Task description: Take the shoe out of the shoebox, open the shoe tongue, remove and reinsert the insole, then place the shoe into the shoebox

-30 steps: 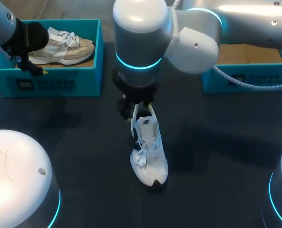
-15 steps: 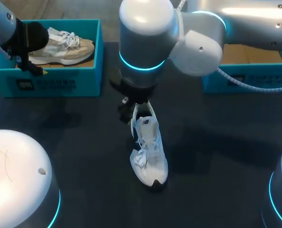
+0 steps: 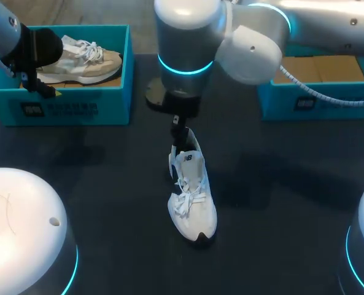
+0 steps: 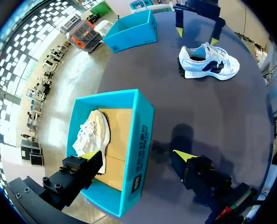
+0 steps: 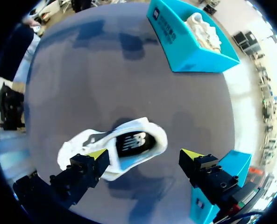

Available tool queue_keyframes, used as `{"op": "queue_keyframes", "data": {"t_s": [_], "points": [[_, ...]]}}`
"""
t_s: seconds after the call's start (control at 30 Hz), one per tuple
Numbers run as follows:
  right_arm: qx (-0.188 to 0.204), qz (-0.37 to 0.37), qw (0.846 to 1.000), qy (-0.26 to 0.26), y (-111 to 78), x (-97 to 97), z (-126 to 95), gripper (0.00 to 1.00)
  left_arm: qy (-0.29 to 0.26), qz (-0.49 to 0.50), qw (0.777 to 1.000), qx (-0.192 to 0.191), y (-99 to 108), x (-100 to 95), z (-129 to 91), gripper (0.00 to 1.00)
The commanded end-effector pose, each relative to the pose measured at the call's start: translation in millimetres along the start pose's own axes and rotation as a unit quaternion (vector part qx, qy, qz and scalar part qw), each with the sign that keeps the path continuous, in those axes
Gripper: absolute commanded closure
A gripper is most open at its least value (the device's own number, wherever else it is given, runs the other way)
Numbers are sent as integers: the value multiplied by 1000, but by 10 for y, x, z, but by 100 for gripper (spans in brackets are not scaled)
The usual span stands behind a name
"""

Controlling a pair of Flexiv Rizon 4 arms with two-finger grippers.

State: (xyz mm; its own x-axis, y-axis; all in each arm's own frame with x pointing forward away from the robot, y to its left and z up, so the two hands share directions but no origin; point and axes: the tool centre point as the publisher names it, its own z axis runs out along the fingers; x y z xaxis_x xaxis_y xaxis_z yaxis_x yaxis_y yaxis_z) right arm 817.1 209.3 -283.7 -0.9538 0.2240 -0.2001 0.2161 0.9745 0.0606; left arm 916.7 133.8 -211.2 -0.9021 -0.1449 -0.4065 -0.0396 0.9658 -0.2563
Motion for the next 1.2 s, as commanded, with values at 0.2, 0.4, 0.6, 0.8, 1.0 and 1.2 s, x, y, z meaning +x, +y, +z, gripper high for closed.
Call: {"op": "queue_keyframes", "data": {"t_s": [0.2, 0.4, 0.6, 0.8, 1.0, 1.2], "points": [[3, -47, 999, -5, 31, -191, 449, 0, 0, 0, 1000, -2, 0, 6, -5, 0], [23, -75, 997, -12, 41, -248, 632, 0, 0, 0, 1000, -2, 0, 6, -5, 0], [25, -82, 996, -7, 60, -316, 794, 26, 0, 0, 1000, -2, 0, 6, -5, 0], [21, -95, 995, -3, 82, -305, 914, 43, 0, 0, 1000, -2, 0, 6, -5, 0], [27, -88, 996, -1, 1, -293, 1033, 41, 0, 0, 1000, -2, 0, 6, -5, 0], [30, -89, 996, 3, 4, -273, 1070, 55, 0, 0, 1000, -2, 0, 6, -5, 0]]}}
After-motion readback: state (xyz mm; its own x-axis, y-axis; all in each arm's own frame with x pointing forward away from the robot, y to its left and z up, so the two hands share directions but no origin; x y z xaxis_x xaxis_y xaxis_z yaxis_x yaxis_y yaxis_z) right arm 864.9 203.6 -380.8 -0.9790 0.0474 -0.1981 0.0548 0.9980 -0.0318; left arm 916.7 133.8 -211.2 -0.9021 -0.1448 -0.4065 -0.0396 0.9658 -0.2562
